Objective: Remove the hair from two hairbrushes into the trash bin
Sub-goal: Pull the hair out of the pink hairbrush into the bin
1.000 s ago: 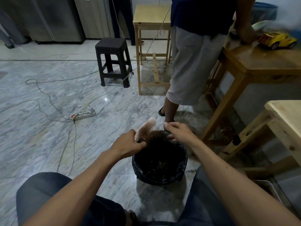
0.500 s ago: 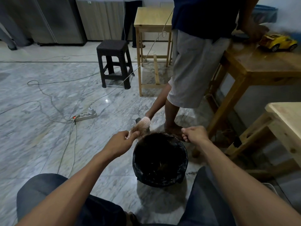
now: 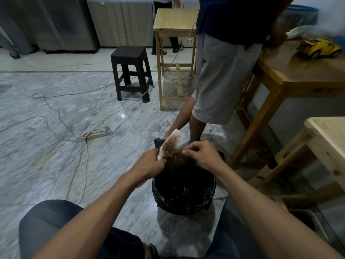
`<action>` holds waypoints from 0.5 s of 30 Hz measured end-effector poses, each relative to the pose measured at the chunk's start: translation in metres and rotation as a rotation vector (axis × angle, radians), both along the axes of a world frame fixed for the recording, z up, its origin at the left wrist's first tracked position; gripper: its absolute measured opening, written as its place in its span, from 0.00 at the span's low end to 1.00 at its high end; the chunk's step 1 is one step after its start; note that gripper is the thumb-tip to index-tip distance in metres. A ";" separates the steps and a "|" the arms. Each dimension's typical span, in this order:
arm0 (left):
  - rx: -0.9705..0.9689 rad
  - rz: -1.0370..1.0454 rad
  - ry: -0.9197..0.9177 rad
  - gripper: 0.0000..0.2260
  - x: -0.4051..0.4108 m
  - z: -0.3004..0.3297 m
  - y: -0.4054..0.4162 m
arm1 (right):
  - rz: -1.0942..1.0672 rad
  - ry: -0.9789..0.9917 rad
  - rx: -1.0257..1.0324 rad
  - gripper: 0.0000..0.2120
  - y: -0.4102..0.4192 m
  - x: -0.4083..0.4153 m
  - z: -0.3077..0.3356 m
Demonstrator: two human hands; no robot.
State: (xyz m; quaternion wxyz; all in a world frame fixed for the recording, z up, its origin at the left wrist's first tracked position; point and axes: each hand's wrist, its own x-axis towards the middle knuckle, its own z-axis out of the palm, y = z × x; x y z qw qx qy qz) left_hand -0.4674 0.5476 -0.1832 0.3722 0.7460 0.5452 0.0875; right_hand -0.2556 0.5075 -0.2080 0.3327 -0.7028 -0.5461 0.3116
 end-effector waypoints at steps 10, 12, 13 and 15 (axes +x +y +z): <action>0.032 0.014 -0.020 0.04 0.000 -0.001 -0.002 | -0.495 -0.148 -0.183 0.10 -0.001 0.033 -0.006; 0.049 0.067 -0.017 0.06 -0.002 -0.002 -0.001 | -0.544 -0.129 -0.188 0.10 -0.004 0.040 -0.001; 0.059 0.080 -0.003 0.07 -0.005 -0.002 0.000 | -0.539 -0.105 -0.176 0.11 -0.006 0.043 0.001; 0.049 0.071 0.023 0.08 -0.011 -0.004 0.004 | -0.438 -0.028 -0.136 0.12 -0.010 0.046 0.002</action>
